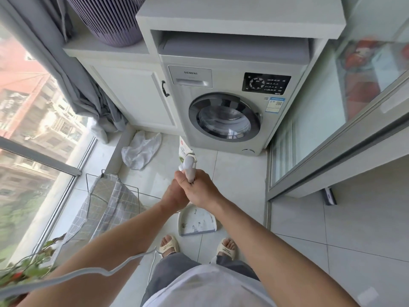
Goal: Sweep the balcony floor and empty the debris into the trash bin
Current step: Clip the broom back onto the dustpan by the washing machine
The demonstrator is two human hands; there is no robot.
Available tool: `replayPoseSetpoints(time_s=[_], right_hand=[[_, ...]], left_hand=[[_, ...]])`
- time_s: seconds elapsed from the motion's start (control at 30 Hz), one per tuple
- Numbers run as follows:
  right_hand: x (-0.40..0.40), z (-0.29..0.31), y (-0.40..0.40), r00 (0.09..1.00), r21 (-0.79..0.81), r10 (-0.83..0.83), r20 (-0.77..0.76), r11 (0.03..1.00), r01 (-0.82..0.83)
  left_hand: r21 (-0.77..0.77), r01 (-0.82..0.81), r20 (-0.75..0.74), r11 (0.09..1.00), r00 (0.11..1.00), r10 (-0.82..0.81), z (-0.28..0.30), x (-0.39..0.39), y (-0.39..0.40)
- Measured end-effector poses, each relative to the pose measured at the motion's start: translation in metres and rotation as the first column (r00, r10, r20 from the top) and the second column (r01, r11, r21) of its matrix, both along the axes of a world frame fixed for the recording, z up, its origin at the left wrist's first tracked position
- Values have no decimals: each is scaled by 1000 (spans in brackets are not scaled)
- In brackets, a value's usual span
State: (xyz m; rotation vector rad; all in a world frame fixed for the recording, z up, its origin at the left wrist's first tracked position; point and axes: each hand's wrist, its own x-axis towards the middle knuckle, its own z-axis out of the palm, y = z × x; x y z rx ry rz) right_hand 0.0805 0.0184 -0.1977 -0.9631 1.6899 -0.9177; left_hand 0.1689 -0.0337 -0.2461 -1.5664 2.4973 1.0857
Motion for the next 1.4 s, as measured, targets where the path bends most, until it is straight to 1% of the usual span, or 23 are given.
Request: replayPoseSetpoints(time_s=[0.03,0.07,0.13,0.17,0.23,0.27,0.3,0.33,0.4,0.43,0.47,0.53,0.57,0.63,0.73,0.83,0.93,1.0,1.1,1.2,1.33,1.4], right_hand=[[-4,0,1,1000,-15,-6,3,1000,6],[-7,1,2,1000,-23,-15,4,1000,15],[-19,6,2,999,-45,-38,-7,998,38],[-26,9,1,999,-54,-53,-15,997,52],[-40,15,0,995,-77,-89,-35,993,86],[-47,19,0,992,-90,-118,-43,989,113],[-56,24,0,987,-106,-153,-48,984,147],[-63,29,0,981,-121,-183,-59,977,175],[-78,40,1,966,-178,-242,-95,959,222],[-84,45,1,956,-210,-270,-115,947,242],[-90,48,2,943,-238,-299,-143,936,261],[-100,55,1,905,-276,-366,-217,912,303],[-105,58,1,881,-285,-396,-259,903,322],[-114,62,-2,830,-310,-457,-319,878,364],[-130,66,-12,770,-361,-528,-358,839,407],[-148,69,-23,722,-366,-566,-397,819,441],[-164,70,-33,684,-338,-609,-402,793,507],[-176,74,-42,658,-314,-636,-403,772,553],[-196,74,-57,631,-255,-658,-410,747,614],[-207,76,-73,596,-225,-677,-432,720,656],[-216,75,-85,597,-166,-672,-439,713,681],[-222,69,-91,589,-127,-668,-455,703,699]], left_hand=[[-20,3,15,1000,1000,-3,3,-5,2],[-63,51,65,997,997,-47,5,-10,3],[-110,108,49,988,993,-103,15,-25,5],[-125,123,66,985,991,-115,22,-32,4],[-190,176,54,966,984,-169,24,-43,0],[-197,215,58,956,977,-207,25,-50,-3],[-201,281,90,938,959,-268,29,-59,-6],[-238,320,78,917,948,-310,37,-67,-6],[-358,355,5,864,926,-378,52,-85,-6],[-424,375,4,824,911,-412,56,-92,-7],[-420,382,-8,823,906,-424,61,-100,-7],[-336,403,-62,851,892,-447,67,-115,-9],[-325,397,-122,858,883,-454,66,-122,-13],[-242,397,-197,885,873,-445,76,-136,-16],[-171,465,-265,869,828,-495,85,-157,-26],[-123,524,-333,843,779,-532,83,-179,-42],[-115,553,-298,825,773,-560,81,-202,-55],[-93,572,-337,815,752,-566,82,-217,-69],[-69,619,-301,782,734,-608,71,-239,-92],[-14,606,-208,795,776,-595,55,-256,-110],[-45,640,-185,767,749,-636,44,-271,-123],[-27,641,-170,767,754,-635,33,-278,-127]])
